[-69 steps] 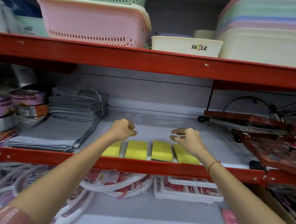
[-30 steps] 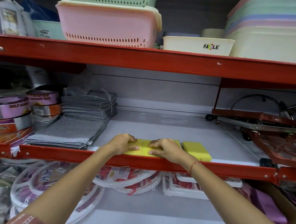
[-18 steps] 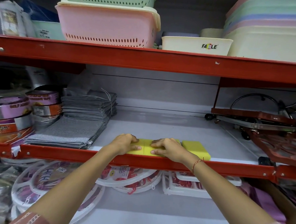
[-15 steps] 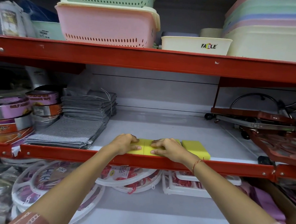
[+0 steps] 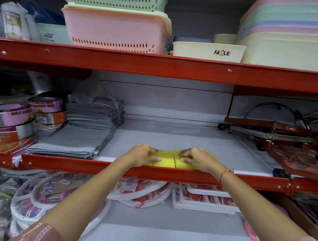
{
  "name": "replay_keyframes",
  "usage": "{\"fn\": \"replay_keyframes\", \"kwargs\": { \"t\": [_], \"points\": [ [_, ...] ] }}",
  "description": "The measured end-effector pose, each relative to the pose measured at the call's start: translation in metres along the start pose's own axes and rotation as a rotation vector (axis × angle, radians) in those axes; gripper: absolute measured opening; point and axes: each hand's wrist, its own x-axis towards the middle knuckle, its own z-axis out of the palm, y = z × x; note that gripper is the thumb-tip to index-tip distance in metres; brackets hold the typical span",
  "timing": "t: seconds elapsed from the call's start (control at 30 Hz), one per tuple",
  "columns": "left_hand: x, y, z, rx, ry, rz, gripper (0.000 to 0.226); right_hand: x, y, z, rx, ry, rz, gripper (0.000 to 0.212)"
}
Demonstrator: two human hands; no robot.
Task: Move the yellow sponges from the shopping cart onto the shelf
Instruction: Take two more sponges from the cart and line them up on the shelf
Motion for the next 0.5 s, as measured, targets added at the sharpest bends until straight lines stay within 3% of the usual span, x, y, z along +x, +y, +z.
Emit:
{"fn": "replay_keyframes", "kwargs": {
  "t": [0.5],
  "points": [
    [-0.001, 0.004, 0.009, 0.022, 0.041, -0.032, 0.061, -0.016, -0.005, 0.004, -0.03, 0.021, -0.029, 0.036]
  ]
}}
